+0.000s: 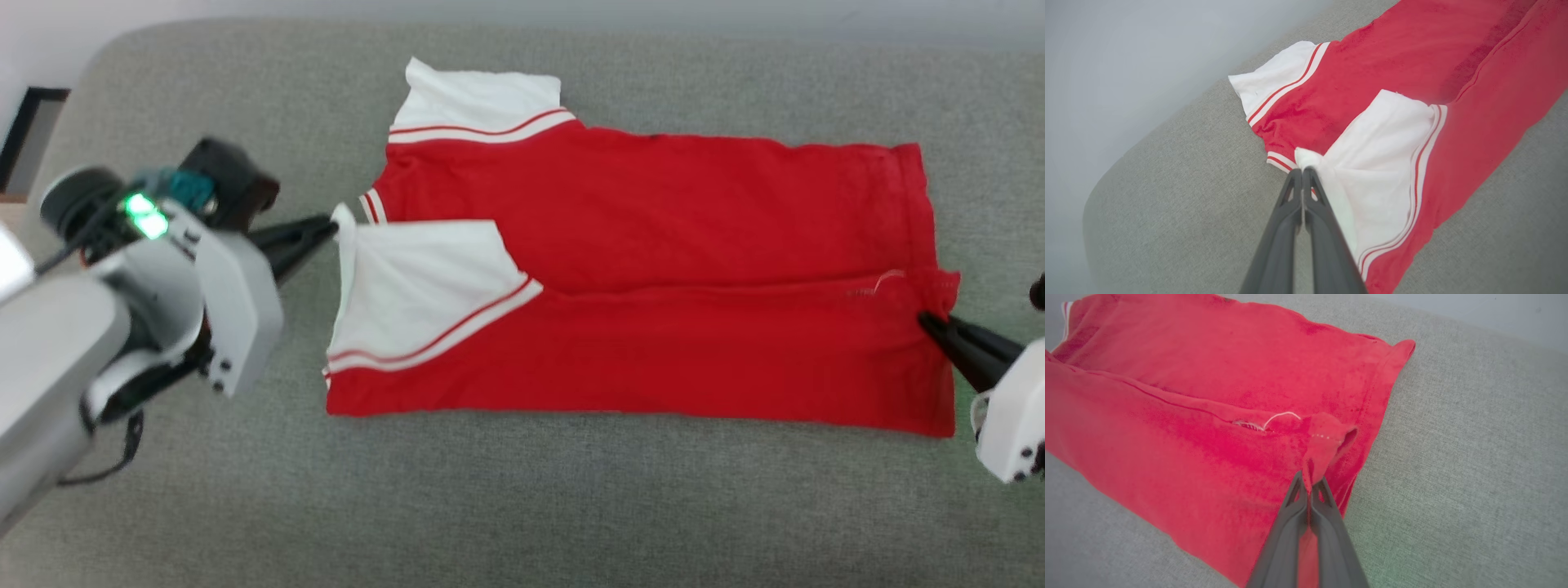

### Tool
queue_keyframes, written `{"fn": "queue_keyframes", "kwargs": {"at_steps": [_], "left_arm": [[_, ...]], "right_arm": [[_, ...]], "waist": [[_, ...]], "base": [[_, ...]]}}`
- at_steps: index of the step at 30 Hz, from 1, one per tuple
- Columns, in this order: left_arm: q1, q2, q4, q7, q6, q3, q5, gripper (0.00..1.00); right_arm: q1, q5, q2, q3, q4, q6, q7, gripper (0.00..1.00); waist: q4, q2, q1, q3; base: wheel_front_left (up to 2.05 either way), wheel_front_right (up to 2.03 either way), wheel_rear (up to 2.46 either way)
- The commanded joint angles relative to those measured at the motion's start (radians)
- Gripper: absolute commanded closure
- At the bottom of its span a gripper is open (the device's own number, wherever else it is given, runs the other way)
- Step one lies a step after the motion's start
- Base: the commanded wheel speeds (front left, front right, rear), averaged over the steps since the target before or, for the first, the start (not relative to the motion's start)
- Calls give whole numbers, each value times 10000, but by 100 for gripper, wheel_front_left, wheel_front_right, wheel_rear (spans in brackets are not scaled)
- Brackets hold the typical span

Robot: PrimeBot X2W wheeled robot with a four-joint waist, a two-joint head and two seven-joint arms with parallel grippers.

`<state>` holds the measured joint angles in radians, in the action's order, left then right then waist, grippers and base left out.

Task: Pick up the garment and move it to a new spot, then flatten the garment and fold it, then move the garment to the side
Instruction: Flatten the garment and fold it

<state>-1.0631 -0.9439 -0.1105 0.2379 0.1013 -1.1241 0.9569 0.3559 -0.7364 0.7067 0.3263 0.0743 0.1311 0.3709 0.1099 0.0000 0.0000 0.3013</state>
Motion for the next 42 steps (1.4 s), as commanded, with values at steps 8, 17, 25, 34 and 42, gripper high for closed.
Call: {"fn": "queue_keyframes", "kwargs": {"at_steps": [8, 17, 25, 34, 42], "left_arm": [[-917, 1321, -1936, 67, 290, -834, 447, 100], [-746, 1780, -2639, 438, 292, -1498, 1567, 100], [-587, 2157, -3518, 1029, 294, -1554, 2498, 74], [-430, 2700, -4519, 1507, 295, -1561, 3667, 0], [-334, 2870, -5208, 1545, 295, -1548, 4214, 0]], "right_arm": [[1171, 57, -287, 527, 1085, -8, 381, 100], [1738, -348, -395, 1154, 1835, -9, 457, 100], [2111, -634, -450, 1652, 2382, -8, 641, 100], [2581, -818, -539, 2055, 2903, -8, 851, 67], [2940, -856, -565, 2264, 2975, -8, 658, 0]], "waist": [[16, 0, 0, 569], [4, 0, 0, 643], [30, 0, 0, 459], [42, 0, 0, 106], [-6, 0, 0, -336]], "base": [[0, 0, 0], [0, 0, 0], [0, 0, 0], [0, 0, 0], [0, 0, 0]]}}
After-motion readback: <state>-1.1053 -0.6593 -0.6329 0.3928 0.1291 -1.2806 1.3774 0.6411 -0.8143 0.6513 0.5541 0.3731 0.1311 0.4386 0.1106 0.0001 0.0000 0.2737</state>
